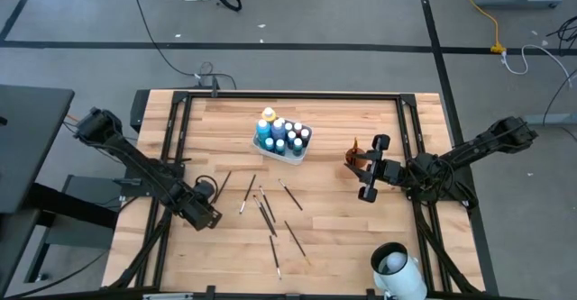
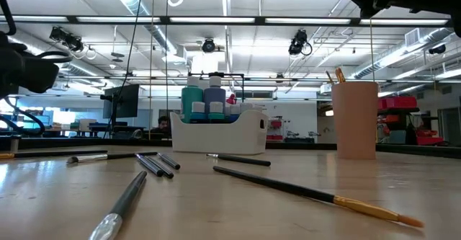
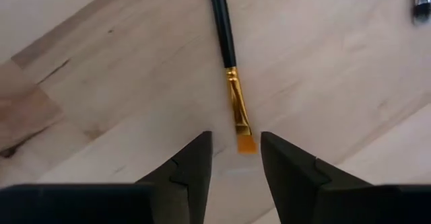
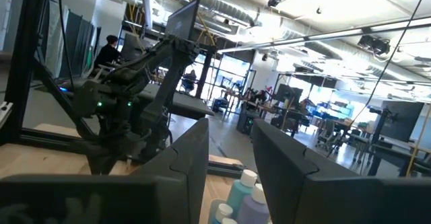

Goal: Pick & Place Paint Supplies
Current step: Put the gold paintbrush into the cup

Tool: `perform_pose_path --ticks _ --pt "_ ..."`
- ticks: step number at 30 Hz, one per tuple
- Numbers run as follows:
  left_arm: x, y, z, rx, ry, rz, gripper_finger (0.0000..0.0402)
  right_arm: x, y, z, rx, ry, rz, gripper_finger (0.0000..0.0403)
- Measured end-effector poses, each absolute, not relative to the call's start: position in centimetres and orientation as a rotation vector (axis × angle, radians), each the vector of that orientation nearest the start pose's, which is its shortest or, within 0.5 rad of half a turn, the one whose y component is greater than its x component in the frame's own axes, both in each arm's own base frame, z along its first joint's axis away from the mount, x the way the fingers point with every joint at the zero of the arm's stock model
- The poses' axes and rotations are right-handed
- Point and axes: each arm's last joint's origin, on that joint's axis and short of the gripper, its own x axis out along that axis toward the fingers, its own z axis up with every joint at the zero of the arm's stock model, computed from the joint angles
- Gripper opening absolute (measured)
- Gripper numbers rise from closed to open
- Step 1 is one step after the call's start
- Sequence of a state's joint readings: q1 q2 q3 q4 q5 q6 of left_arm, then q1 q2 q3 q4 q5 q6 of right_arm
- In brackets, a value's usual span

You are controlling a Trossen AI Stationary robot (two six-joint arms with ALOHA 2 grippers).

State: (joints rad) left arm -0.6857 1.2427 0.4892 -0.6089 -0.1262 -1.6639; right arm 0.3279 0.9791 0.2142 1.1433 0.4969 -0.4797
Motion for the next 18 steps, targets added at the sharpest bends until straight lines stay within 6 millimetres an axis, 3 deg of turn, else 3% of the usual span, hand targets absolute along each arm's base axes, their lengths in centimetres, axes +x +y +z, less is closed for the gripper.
perform_pose_path --ticks 3,8,18 --pt "13.71 -10.73 13.49 -0.849 1.226 0.635 0.0107 17.26 4.41 23.07 -0.322 -0.299 -0.246 0.0119" --pt "13.56 -10.54 13.41 -0.83 1.218 0.66 0.0018 17.26 4.41 23.07 -0.322 -0.299 -0.246 0.0119" --pt "14.13 -10.63 14.33 -0.799 1.137 0.693 0.0006 17.26 4.42 23.07 -0.322 -0.299 -0.245 0.0119"
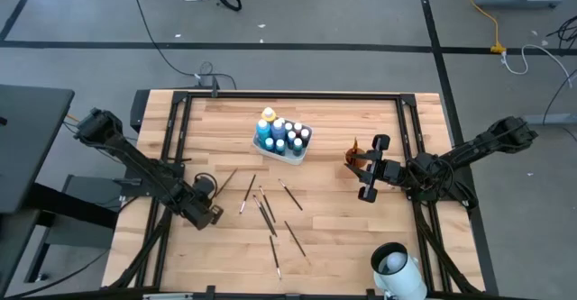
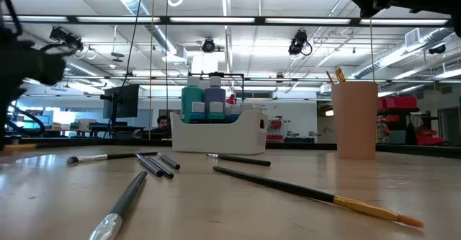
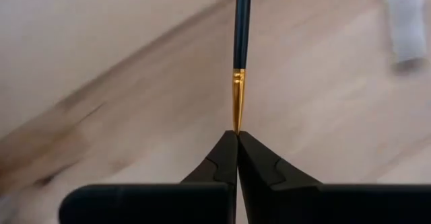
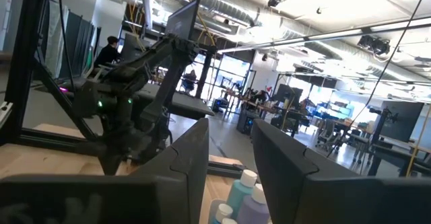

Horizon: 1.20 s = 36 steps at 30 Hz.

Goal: Pick & Place Paint Supplies
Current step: Put the gold paintbrush into the cup

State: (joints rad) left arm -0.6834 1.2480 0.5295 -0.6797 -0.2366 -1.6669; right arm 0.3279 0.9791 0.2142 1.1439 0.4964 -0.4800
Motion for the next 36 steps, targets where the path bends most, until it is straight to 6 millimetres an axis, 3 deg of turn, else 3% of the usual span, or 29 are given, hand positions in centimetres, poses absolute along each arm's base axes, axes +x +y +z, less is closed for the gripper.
perform_pose_path --ticks 10,15,19,23,31,36 --pt "17.6 -12.4 20.8 -0.638 0.82 0.551 0.0004 17.3 4.6 23.1 -0.336 -0.327 -0.167 0.0119" --pt "19.2 -13.3 23.6 -0.645 0.628 0.474 0.0004 17.3 5.0 23.0 -0.398 -0.351 -0.045 0.0119" --pt "20.6 -13.6 24.6 -0.725 0.566 0.38 0.0004 18.1 5.7 23.0 -0.491 -0.359 0.085 0.0119" --pt "21.8 -12.7 25.0 -0.781 0.568 0.331 0.0003 20.3 6.5 23.1 -0.532 -0.26 0.121 0.0119" --pt "23.4 -10.2 25.1 -0.782 0.636 0.283 0.0003 27.0 8.8 23.0 -0.676 -0.071 0.177 0.013" --pt "24.0 -9.2 25.2 -0.825 0.662 0.24 0.0005 31.1 9.7 22.9 -0.861 0.044 0.072 0.0153"
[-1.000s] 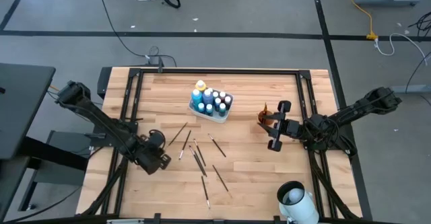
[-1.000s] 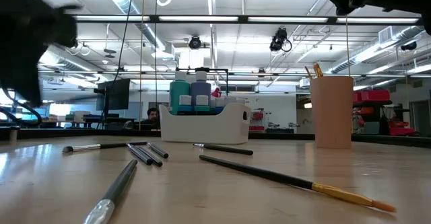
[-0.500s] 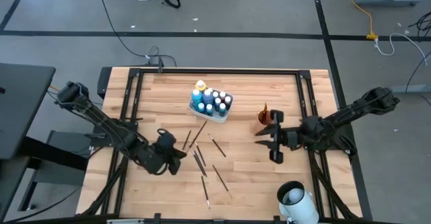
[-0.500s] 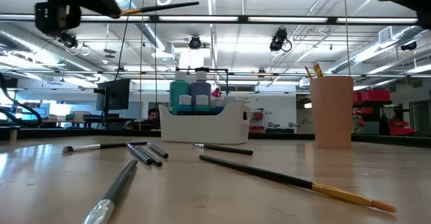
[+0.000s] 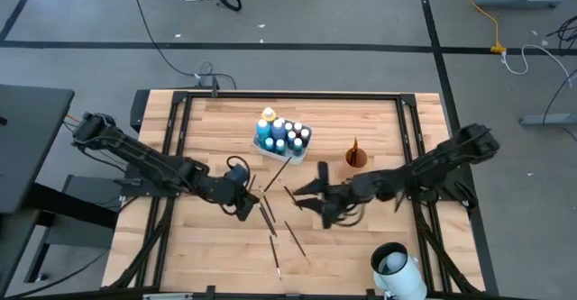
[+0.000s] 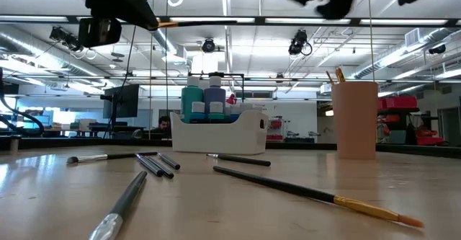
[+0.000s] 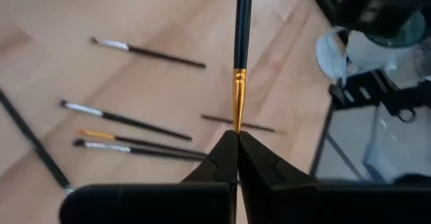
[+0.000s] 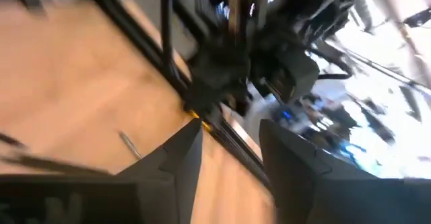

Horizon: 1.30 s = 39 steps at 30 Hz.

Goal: Pick & Place Paint Supplies
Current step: Put the gold paintbrush into the cup

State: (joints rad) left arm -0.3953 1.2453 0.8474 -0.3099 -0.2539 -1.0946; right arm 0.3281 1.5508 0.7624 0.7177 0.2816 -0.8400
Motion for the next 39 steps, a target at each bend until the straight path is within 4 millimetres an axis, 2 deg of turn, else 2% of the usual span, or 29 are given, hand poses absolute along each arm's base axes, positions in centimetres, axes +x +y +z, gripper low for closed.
perform_pose_path --ticks 8,13,18,22,33,39 --pt "25.0 -7.6 25.6 -0.918 0.662 0.184 0.0005 37.0 11.1 21.6 -1.174 0.246 0.048 0.0178" --pt "25.3 -7.3 25.8 -0.911 0.647 0.144 0.0003 38.9 11.3 20.8 -1.279 0.251 -0.022 0.0174" --pt "25.7 -7.4 26.4 -0.901 0.586 0.082 0.0006 39.3 10.7 20.0 -1.288 0.299 -0.061 0.0167" --pt "25.7 -7.5 26.4 -0.898 0.6 0.064 0.0003 39.4 10.3 19.9 -1.279 0.318 -0.084 0.0146" --pt "25.6 -7.6 26.4 -0.894 0.604 0.056 0.0004 39.3 10.2 19.9 -1.217 0.337 -0.125 0.0011" --pt "25.7 -7.6 26.4 -0.883 0.593 0.065 0.0028 39.3 10.3 19.7 -1.156 0.338 -0.124 0.0007"
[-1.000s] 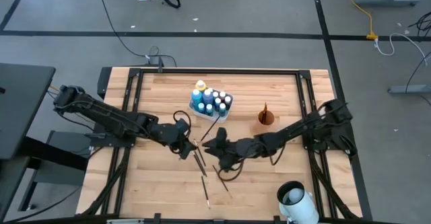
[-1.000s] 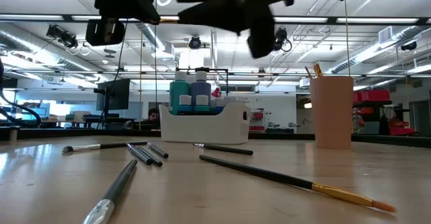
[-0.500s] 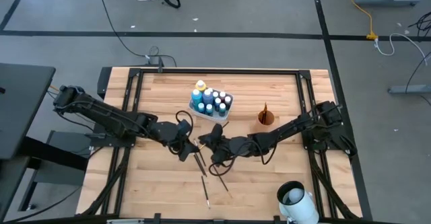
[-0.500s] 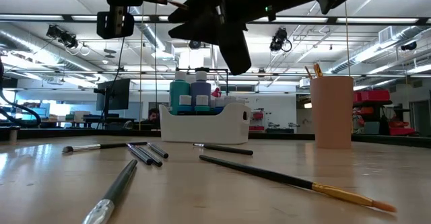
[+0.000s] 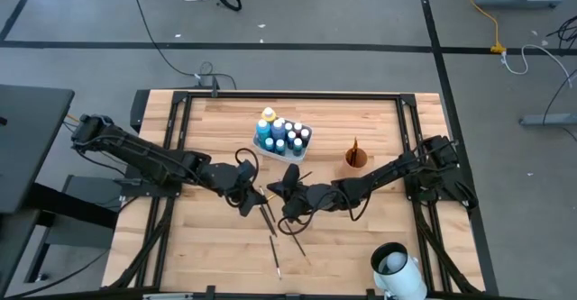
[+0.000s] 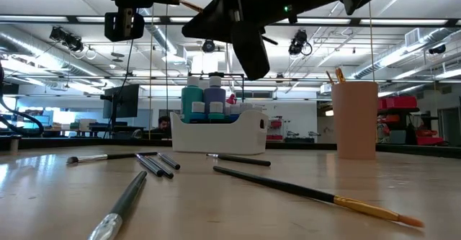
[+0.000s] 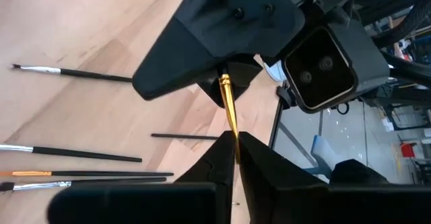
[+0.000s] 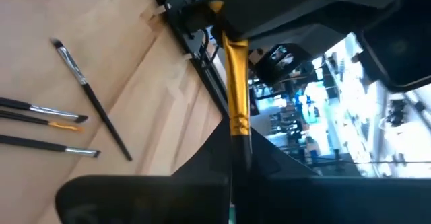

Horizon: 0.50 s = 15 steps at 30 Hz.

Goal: Pick & Place Paint Supplies
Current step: Put the gold paintbrush into the cup

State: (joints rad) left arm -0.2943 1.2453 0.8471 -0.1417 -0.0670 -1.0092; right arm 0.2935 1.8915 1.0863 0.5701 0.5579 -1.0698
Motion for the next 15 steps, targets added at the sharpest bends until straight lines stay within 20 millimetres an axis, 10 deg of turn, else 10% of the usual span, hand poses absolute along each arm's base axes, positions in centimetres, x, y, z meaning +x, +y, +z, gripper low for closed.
perform_pose_path --ticks 15 --pt "25.68 -7.5 26.42 -0.831 0.579 0.074 0.0046 38.97 10.69 18.75 -0.968 0.386 -0.053 0.0001"
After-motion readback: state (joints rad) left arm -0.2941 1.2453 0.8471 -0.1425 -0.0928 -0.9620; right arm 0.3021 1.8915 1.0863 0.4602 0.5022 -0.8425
